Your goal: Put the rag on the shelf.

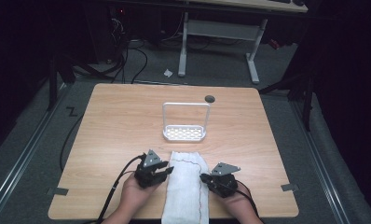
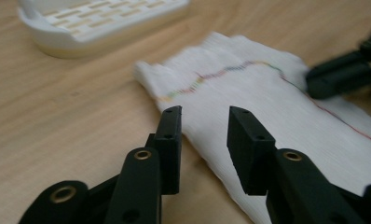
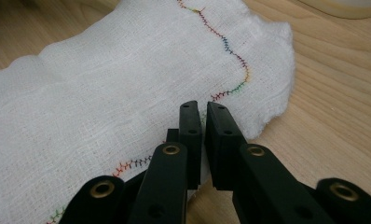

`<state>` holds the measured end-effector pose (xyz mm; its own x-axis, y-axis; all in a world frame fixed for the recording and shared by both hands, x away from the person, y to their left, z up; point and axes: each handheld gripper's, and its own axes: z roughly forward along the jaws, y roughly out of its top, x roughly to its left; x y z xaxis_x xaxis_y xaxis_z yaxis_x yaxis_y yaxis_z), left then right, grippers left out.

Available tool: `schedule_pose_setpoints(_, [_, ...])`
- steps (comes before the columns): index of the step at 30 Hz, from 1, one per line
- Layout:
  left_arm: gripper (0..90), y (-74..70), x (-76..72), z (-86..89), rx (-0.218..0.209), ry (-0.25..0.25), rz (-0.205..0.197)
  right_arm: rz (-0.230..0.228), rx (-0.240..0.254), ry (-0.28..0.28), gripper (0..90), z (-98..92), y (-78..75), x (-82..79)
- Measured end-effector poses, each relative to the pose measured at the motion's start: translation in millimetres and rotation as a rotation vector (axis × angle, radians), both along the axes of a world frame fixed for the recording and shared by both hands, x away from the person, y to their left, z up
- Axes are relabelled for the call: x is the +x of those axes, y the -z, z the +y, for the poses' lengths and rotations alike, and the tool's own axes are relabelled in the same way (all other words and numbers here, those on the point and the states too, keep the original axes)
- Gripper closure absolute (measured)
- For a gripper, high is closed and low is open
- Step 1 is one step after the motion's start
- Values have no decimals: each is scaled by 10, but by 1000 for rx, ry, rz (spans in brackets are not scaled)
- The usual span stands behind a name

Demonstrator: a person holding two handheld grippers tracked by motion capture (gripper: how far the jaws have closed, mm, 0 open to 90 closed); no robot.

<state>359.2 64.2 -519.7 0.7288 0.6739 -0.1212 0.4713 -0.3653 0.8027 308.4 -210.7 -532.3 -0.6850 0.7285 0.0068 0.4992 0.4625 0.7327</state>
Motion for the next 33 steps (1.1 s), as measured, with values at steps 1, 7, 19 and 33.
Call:
schedule_pose_setpoints(1, [631,0,71,-32,11,-13,5,1,0,-1,852,-2,-1,1])
schedule_pose_setpoints(7, [601,23,320,-224,57,-63,-2,0,2,-9,851,-10,3,6])
schedule_pose_setpoints(19, [849,174,400,-134,-5,-130,10,1,20,-12,829,-3,16,22])
schedule_pose_setpoints(33, [833,191,443,-77,-72,-96,79,35,76,149,711,20,-81,610])
